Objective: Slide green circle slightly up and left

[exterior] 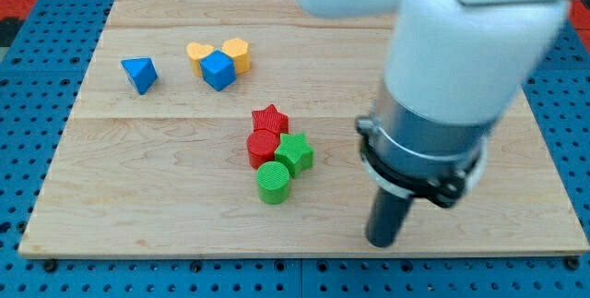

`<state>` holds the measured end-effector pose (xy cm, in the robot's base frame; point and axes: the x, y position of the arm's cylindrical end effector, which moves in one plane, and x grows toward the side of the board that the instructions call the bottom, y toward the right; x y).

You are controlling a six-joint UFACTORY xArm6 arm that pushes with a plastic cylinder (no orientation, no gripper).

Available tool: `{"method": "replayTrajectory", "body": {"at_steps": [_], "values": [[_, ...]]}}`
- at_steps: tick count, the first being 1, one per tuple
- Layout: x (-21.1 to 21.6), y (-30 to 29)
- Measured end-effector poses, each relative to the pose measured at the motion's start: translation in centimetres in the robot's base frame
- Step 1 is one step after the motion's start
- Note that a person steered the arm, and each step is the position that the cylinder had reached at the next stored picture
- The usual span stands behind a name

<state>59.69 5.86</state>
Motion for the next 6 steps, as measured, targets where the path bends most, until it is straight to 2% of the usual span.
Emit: {"method": "replayTrajectory", "body": {"at_steps": [1, 2, 4, 5, 6], "values": [[-1.6, -5.8], [-3.9, -5.6], [-5.4, -16.1], [-9.5, -14.3], [-15.9, -17.9]]}}
